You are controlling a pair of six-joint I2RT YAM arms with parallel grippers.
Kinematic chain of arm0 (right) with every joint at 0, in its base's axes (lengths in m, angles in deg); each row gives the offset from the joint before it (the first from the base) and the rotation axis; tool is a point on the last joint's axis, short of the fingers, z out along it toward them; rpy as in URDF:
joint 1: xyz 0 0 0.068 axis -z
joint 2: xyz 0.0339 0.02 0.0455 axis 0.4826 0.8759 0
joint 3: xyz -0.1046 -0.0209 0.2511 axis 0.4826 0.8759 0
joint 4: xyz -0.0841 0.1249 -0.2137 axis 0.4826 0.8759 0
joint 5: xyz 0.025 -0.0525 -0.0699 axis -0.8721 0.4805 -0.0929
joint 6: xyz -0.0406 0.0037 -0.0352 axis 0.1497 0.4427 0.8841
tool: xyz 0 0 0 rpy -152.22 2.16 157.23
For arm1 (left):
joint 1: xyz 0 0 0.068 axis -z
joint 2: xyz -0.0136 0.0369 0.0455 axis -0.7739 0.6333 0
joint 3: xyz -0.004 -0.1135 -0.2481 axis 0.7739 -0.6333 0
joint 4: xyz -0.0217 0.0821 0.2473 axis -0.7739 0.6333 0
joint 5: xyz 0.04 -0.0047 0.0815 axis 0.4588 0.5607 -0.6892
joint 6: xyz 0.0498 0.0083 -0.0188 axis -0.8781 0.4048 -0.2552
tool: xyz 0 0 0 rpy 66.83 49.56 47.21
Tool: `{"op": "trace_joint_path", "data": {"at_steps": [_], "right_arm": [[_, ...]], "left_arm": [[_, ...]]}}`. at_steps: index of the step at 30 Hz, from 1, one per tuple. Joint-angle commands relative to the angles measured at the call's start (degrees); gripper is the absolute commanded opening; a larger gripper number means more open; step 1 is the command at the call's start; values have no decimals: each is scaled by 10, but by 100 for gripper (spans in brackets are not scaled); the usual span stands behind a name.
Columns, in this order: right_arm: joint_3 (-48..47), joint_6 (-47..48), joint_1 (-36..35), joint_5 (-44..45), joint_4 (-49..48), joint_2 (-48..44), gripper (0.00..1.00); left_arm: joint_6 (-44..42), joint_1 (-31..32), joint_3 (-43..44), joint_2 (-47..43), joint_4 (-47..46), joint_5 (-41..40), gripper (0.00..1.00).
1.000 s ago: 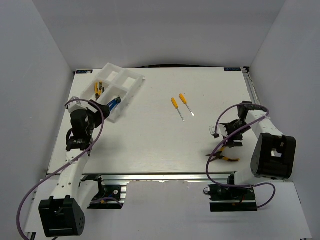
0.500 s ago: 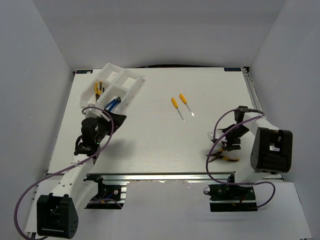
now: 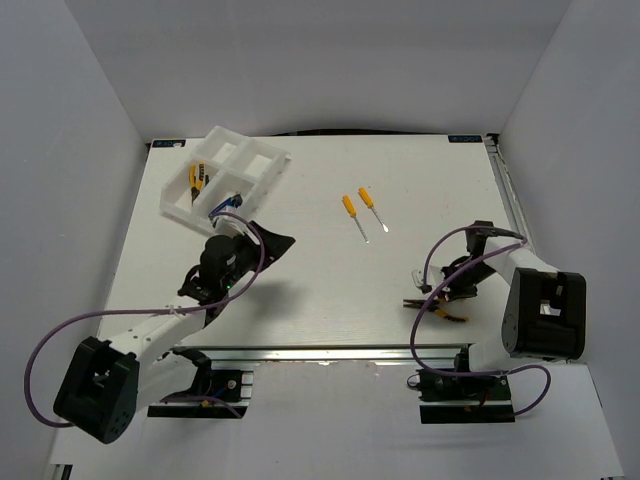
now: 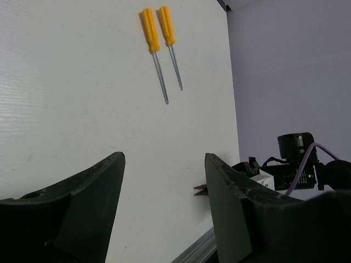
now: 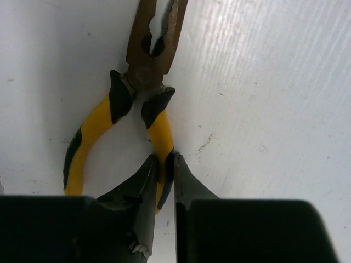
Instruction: Sort the tools into containers
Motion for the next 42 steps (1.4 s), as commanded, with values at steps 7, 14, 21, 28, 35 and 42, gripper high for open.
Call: {"op": "trace_joint_path", "data": {"at_steps": [7, 14, 21, 28, 35, 42], "right_arm": [[-49, -154, -4, -156, 21, 13, 0], [-175, -444, -28, -287, -14, 1, 0], [-193, -797, -134, -265, -205, -45, 0], [-187, -1037, -256, -88, -366, -89, 0], [-188, -1091, -276, -74, -396, -89, 0], [-161, -1091, -279, -32, -418, -98, 0]], "left_arm": [[2, 101, 67, 84, -68, -36, 71], [-6, 149, 122, 165, -85, -31, 71], [-27, 183, 197, 240, -77, -17, 71], [-46, 197, 257, 279, -59, -16, 70], [-50, 198, 261, 270, -55, -22, 68], [-86, 198, 259, 216, 20, -88, 67]]}}
